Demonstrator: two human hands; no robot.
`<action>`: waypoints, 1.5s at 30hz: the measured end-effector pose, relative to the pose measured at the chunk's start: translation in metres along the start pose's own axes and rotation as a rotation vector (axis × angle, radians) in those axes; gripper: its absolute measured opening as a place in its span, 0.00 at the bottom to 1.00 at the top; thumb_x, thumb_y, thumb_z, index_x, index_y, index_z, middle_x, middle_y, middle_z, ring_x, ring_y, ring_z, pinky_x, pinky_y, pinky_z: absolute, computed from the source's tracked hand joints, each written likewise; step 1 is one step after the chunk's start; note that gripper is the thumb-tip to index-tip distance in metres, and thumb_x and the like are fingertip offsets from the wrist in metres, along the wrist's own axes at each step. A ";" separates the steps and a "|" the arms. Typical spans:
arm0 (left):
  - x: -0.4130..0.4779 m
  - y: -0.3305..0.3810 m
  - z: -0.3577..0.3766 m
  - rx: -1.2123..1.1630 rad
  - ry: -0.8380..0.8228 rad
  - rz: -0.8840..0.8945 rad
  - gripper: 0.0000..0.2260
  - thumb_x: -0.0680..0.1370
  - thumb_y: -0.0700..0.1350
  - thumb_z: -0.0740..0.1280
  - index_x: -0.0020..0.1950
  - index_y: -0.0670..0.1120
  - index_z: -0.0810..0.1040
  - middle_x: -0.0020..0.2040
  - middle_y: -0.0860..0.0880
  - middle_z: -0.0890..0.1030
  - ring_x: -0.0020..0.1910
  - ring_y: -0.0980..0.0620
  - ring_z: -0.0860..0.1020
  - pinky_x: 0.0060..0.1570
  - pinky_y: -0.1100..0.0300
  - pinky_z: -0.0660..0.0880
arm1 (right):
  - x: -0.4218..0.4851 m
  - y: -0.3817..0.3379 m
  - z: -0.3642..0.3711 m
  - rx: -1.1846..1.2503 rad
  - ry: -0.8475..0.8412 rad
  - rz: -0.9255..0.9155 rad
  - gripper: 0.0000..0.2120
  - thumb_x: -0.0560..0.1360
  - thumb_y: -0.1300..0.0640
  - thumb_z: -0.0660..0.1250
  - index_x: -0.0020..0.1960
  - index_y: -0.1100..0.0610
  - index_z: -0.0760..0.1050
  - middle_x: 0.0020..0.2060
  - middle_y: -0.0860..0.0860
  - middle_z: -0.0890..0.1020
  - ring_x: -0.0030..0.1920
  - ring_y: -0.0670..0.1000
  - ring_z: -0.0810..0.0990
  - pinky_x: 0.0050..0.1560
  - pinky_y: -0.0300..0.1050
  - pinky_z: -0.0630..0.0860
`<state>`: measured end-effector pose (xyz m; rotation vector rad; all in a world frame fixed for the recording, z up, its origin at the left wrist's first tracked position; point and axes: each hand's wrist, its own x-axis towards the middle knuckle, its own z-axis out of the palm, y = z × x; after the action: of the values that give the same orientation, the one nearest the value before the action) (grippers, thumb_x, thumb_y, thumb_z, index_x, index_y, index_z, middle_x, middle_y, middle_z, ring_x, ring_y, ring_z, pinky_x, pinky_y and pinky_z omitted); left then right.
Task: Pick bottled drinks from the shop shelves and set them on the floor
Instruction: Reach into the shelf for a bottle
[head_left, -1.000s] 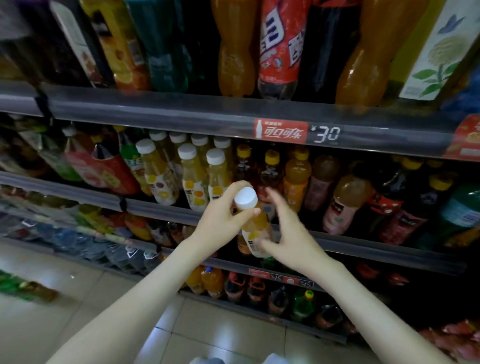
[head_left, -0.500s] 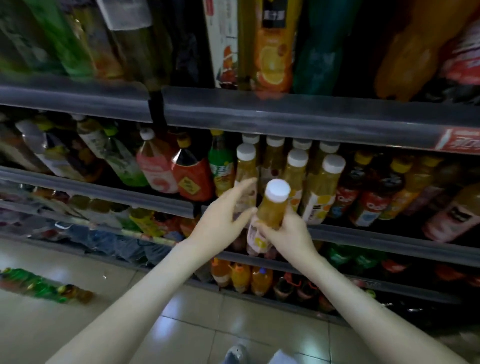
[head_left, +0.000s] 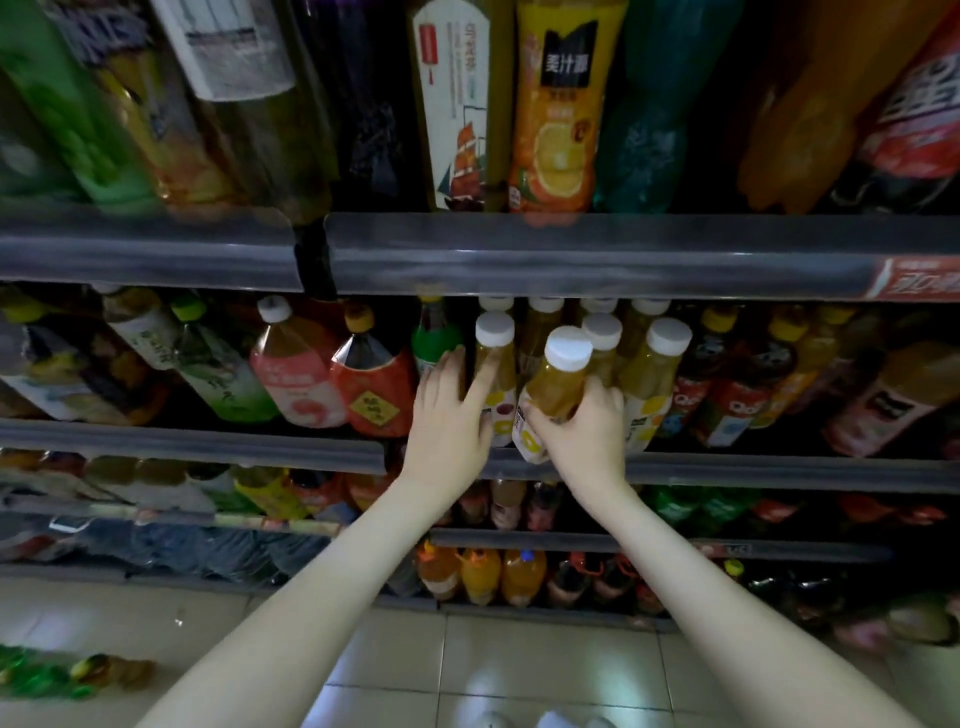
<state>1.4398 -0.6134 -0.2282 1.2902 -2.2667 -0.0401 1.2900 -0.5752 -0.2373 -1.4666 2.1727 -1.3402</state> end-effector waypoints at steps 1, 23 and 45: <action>0.003 0.002 0.001 0.065 0.011 0.005 0.32 0.72 0.38 0.71 0.75 0.45 0.64 0.68 0.34 0.70 0.69 0.32 0.66 0.69 0.32 0.55 | 0.001 -0.001 0.002 0.005 0.024 0.006 0.20 0.66 0.49 0.77 0.47 0.56 0.70 0.41 0.46 0.69 0.52 0.53 0.72 0.48 0.40 0.65; 0.018 0.005 0.010 0.170 -0.019 0.026 0.33 0.67 0.45 0.73 0.72 0.50 0.70 0.64 0.40 0.77 0.70 0.41 0.69 0.66 0.30 0.54 | 0.015 -0.009 0.024 -0.548 -0.096 -0.199 0.32 0.76 0.52 0.68 0.76 0.54 0.60 0.56 0.63 0.73 0.55 0.63 0.71 0.51 0.55 0.72; 0.009 -0.013 0.026 0.210 0.040 0.092 0.45 0.65 0.45 0.77 0.77 0.50 0.56 0.69 0.37 0.72 0.71 0.38 0.68 0.65 0.34 0.62 | 0.001 0.009 0.019 -0.892 0.004 -0.377 0.52 0.59 0.58 0.81 0.74 0.50 0.55 0.66 0.63 0.73 0.64 0.60 0.67 0.61 0.58 0.68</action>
<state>1.4352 -0.6334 -0.2502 1.2756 -2.3420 0.2603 1.2957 -0.5857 -0.2546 -2.2333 2.7491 -0.3814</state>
